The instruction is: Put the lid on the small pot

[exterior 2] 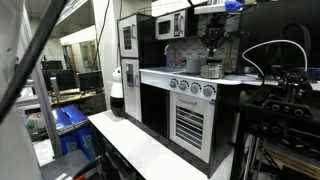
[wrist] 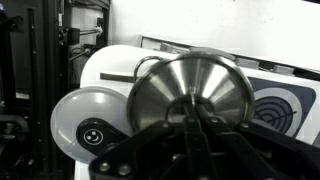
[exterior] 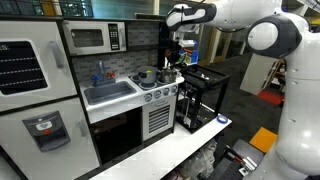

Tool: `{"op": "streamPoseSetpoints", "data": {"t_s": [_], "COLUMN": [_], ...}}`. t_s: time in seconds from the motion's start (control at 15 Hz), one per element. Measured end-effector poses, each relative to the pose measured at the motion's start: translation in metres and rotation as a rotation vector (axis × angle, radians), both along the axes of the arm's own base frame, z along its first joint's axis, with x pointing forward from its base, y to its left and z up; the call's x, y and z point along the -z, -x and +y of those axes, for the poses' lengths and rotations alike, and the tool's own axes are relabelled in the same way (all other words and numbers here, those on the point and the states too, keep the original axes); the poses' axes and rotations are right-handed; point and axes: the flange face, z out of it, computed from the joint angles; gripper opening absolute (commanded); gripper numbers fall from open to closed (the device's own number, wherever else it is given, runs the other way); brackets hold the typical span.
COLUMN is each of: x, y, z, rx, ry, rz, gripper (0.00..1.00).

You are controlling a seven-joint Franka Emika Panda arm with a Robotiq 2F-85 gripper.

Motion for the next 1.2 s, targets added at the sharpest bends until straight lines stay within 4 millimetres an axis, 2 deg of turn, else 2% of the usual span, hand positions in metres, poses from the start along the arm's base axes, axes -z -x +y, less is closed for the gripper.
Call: {"op": "streamPoseSetpoints", "data": {"t_s": [1.2], "x": [0.025], "y": [-0.017], "z": [0.009], "rx": [-0.009], "ry": [0.043], "rz": [0.029], "gripper": [0.01]}}
